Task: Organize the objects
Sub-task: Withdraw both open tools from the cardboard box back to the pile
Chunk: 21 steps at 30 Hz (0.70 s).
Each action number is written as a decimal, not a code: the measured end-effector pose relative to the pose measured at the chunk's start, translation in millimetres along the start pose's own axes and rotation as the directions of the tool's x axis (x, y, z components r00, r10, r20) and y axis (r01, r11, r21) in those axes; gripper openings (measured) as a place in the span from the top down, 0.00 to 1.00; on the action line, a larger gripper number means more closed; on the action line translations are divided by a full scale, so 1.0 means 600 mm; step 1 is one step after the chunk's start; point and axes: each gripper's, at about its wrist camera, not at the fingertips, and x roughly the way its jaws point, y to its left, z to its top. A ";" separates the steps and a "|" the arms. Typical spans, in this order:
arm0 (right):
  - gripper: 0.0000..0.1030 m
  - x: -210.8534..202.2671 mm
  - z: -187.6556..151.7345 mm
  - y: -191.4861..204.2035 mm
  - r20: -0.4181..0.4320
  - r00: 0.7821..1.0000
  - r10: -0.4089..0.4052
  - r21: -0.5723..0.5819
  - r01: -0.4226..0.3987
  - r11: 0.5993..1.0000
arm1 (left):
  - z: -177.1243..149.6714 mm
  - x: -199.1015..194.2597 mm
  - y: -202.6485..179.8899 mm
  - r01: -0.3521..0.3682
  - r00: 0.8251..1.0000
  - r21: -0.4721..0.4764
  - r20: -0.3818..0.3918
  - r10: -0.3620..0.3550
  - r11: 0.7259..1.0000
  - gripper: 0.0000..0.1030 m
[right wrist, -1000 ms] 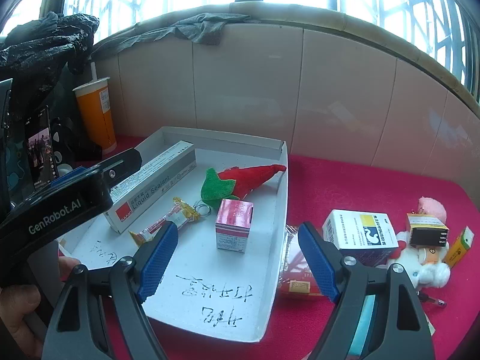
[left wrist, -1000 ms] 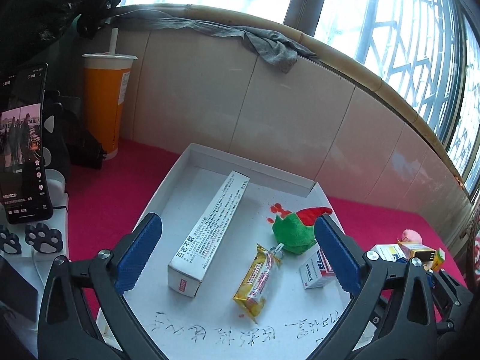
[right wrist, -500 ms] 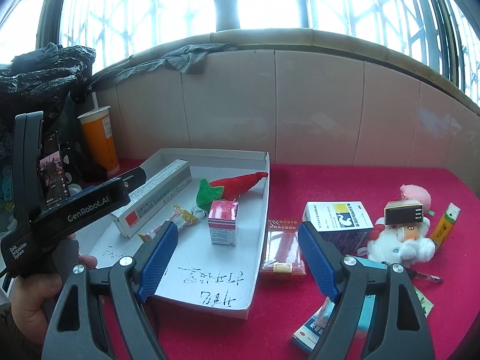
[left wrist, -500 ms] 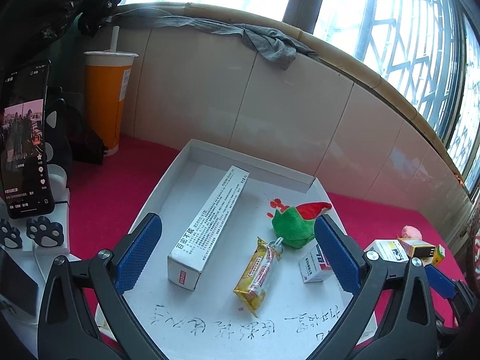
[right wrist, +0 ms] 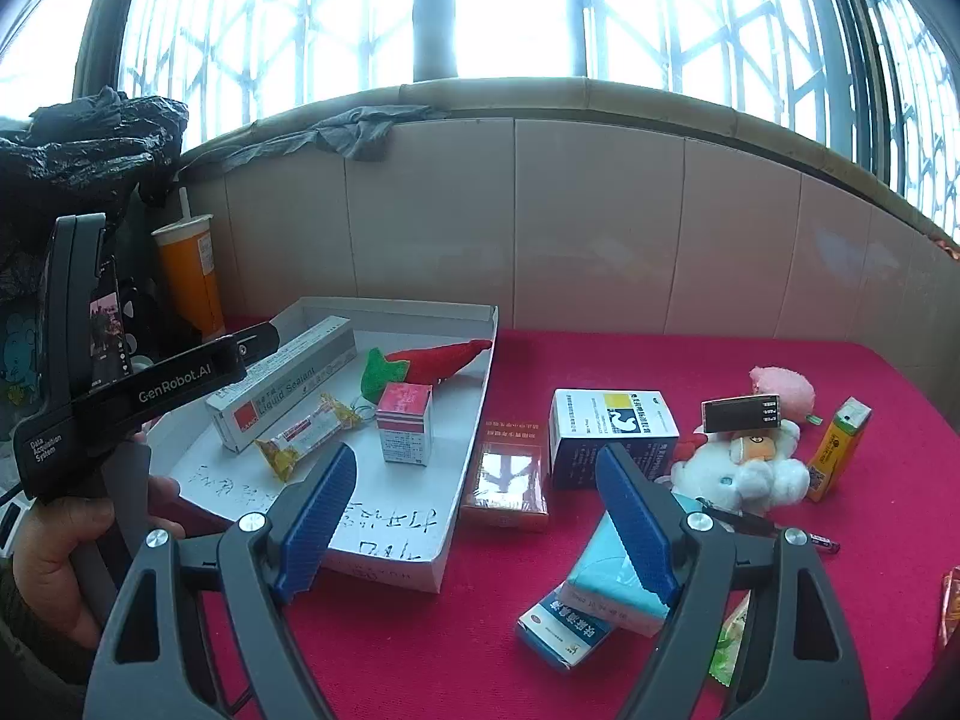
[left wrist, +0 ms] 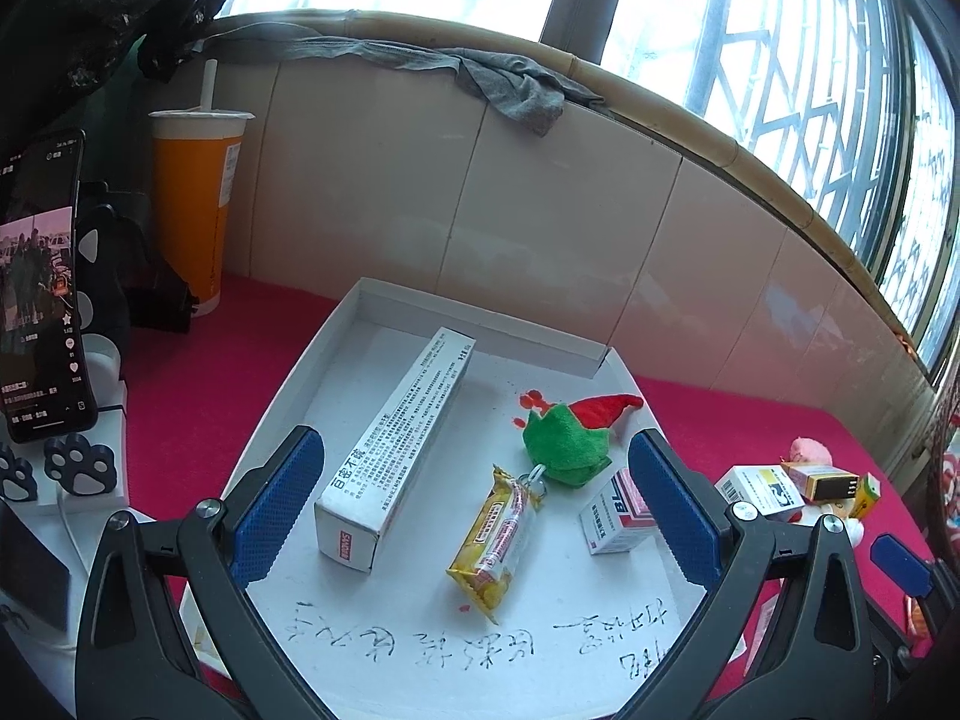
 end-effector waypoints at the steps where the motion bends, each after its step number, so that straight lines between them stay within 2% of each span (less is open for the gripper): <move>1: 0.20 -0.002 -0.001 0.000 0.003 1.000 -0.002 -0.004 0.002 1.000 | 0.000 0.000 0.000 0.002 1.000 0.001 0.001 -0.002 1.000 0.01; 7: 0.20 -0.023 -0.002 -0.016 0.022 0.999 -0.034 -0.001 0.034 0.999 | 0.000 -0.002 -0.004 0.020 1.000 0.009 0.002 -0.020 1.000 0.01; 15: 0.20 -0.045 -0.018 -0.083 0.010 0.992 -0.123 0.073 0.122 0.990 | -0.001 -0.012 -0.017 0.086 0.996 0.035 0.015 -0.086 0.996 0.01; 21: 0.20 -0.067 -0.039 -0.150 -0.010 0.980 -0.199 0.135 0.198 0.971 | -0.010 -0.017 -0.051 0.201 0.980 0.113 -0.016 -0.200 0.973 0.01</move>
